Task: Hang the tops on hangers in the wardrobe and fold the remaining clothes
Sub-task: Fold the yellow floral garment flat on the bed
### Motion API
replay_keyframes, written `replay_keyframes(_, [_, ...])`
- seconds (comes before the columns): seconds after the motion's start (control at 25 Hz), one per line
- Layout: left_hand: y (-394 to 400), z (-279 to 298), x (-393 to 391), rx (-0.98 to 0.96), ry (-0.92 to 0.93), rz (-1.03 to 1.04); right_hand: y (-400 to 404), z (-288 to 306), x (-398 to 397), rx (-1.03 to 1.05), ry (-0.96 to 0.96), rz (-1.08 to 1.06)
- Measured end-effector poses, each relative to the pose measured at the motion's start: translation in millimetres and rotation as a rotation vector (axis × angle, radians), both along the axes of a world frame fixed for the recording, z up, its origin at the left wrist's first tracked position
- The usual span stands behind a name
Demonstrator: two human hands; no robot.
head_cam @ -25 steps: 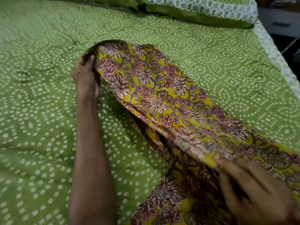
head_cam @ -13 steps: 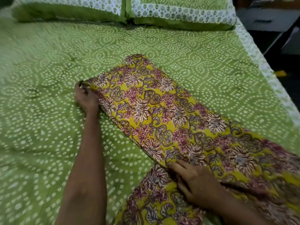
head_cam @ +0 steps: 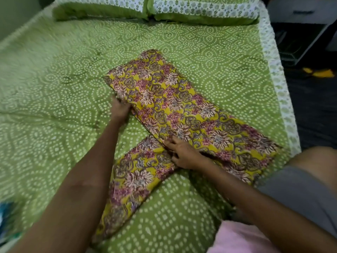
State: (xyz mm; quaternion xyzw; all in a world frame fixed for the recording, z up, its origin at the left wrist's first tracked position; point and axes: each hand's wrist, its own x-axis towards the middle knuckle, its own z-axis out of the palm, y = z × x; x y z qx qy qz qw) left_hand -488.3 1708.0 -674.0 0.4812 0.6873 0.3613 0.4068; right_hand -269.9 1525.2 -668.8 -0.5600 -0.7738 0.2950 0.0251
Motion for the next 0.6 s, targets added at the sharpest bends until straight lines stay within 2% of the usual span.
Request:
replay_keyframes(0.08, [-29, 14, 21, -0.002, 0.198, -0.085, -7, 2, 15, -0.077, 0.189, -0.044])
replay_keyframes(0.16, [-65, 28, 53, 0.082, 0.355, -0.079, -12, 5, 36, -0.197, 0.388, -0.110])
replay_keyframes(0.24, [-116, 41, 92, 0.213, 0.372, -0.100, -20, 9, 64, -0.308, 0.516, -0.167])
replay_keyframes(0.36, [-201, 33, 142, 0.296, 0.364, -0.140, -32, 8, 112, -0.359, 0.512, -0.205])
replay_keyframes(0.48, [-271, 9, 179, 0.200, 0.436, -0.250, -39, 11, 161, -0.353, 0.479, -0.294])
replay_keyframes(0.6, [-309, 4, 209, 0.016, 0.399, -0.249, -44, 16, 214, -0.174, 0.363, -0.298])
